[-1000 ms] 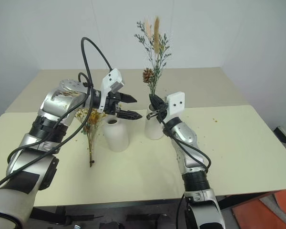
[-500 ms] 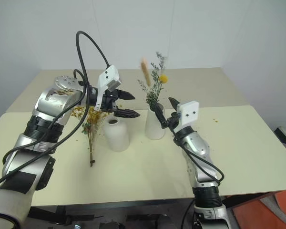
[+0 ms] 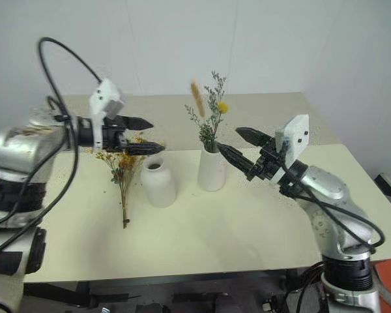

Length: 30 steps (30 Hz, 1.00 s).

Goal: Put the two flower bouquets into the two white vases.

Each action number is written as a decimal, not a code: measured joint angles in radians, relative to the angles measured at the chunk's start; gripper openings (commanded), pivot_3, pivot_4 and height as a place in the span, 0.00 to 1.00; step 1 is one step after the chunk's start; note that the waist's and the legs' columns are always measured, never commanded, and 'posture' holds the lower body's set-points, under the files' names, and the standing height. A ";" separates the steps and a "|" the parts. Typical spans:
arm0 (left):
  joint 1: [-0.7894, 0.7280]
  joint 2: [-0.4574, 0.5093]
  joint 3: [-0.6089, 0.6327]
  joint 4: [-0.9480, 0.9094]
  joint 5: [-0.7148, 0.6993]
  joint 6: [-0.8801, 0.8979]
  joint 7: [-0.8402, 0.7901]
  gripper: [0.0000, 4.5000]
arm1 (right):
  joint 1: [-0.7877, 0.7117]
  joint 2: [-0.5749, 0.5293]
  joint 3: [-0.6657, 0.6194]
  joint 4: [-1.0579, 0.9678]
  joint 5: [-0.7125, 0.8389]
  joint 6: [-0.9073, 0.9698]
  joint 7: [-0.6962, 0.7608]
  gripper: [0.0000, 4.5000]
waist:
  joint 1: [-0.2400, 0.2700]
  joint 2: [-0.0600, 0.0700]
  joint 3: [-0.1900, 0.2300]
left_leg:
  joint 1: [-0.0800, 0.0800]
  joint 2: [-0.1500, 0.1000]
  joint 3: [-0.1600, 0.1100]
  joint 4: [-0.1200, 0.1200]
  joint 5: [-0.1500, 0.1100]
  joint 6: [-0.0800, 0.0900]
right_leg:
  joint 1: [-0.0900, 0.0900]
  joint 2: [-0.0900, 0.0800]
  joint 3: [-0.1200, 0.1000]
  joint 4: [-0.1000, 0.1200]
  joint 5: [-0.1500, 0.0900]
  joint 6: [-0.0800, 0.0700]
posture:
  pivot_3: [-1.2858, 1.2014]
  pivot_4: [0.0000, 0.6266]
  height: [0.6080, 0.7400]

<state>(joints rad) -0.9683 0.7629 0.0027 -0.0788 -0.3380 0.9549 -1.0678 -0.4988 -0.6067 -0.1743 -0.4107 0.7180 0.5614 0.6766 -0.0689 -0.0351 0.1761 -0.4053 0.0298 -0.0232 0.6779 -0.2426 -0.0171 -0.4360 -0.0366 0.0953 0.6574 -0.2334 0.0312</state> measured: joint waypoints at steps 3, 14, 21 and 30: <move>0.049 0.028 0.057 -0.090 -0.033 0.070 0.056 1.00 | -0.026 -0.065 0.013 0.002 0.021 0.032 0.076 0.80 | 0.003 0.000 0.000 | 0.000 0.000 0.000 0.001 0.000 0.000 | 0.001 0.000 0.000 0.000 0.000 0.000 | 0.52 0.24 1.00; 0.282 0.155 0.243 -0.372 -0.151 0.335 0.223 1.00 | -0.156 -0.146 0.119 0.131 -0.020 0.047 0.275 0.80 | 0.003 0.000 0.000 | 0.001 0.000 0.000 0.001 0.000 0.000 | 0.001 0.000 -0.001 0.000 0.000 0.000 | 0.52 0.24 1.00; 0.248 0.184 0.278 -0.376 -0.168 0.544 0.371 1.00 | -0.201 -0.110 0.158 0.222 -0.082 0.012 0.309 0.80 | 0.009 -0.001 0.000 | 0.001 0.000 0.000 0.001 0.000 0.000 | 0.001 0.000 -0.001 -0.001 0.000 0.000 | 0.52 0.24 1.00; 0.153 0.181 0.118 -0.113 -0.245 0.654 0.581 1.00 | -0.209 -0.088 0.165 0.215 -0.109 0.008 0.316 0.80 | 0.017 -0.001 0.000 | 0.000 0.000 0.000 0.001 0.000 0.000 | 0.000 0.000 -0.001 0.000 0.000 0.000 | 0.52 0.24 1.00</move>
<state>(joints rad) -0.8153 0.9434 0.1203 -0.1914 -0.5832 1.6094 -0.4872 -0.7077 -0.6952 -0.0092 -0.1956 0.6090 0.5697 0.9930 -0.0515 -0.0360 0.1765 -0.4052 0.0299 -0.0236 0.6788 -0.2426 -0.0172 -0.4360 -0.0369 0.0941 0.6574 -0.2333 0.0310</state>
